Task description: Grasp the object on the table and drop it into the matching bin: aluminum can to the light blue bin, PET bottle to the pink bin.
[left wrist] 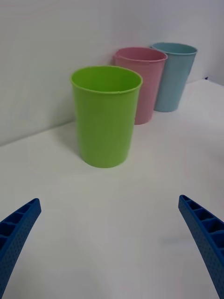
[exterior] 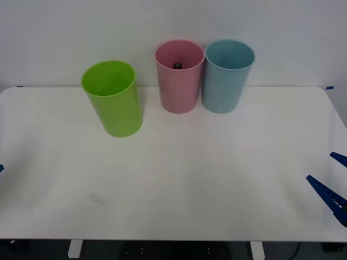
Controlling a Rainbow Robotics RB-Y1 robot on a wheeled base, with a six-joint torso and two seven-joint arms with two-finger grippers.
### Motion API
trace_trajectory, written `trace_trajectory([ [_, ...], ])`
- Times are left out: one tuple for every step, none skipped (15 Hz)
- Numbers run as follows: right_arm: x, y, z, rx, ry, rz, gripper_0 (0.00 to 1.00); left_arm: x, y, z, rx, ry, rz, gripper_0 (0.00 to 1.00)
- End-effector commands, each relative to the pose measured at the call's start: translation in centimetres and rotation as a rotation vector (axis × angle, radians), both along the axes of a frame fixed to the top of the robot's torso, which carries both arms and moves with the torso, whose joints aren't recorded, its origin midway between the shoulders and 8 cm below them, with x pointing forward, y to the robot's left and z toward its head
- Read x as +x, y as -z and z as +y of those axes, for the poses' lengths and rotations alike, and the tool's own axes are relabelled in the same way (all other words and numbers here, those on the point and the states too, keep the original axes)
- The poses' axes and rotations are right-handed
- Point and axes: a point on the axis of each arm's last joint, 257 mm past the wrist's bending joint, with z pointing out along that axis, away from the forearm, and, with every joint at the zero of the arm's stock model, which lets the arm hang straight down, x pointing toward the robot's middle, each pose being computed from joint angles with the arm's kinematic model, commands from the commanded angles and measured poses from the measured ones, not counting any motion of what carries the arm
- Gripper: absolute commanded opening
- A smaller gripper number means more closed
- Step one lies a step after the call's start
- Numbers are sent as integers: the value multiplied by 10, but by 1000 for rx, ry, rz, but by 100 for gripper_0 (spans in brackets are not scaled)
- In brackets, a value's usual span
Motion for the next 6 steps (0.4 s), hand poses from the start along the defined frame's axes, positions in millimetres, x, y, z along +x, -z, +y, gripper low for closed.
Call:
trace_trajectory([
  [0, 0, 0, 0, 0, 0, 100, -6, 7, 1, -1, -2, 18, 100],
  [0, 0, 0, 0, 0, 0, 100, -8, 11, 0, -3, -2, 27, 100],
  [0, 0, 0, 0, 0, 0, 100, -9, 14, 0, -5, -2, 34, 100],
  [0, 0, 0, 0, 0, 0, 100, -9, 14, 0, -5, -2, 34, 100],
  [0, 0, 0, 0, 0, 0, 100, -9, 14, 0, -5, -2, 34, 100],
  [0, 0, 0, 0, 0, 0, 100, -9, 14, 0, -5, -2, 34, 100],
])
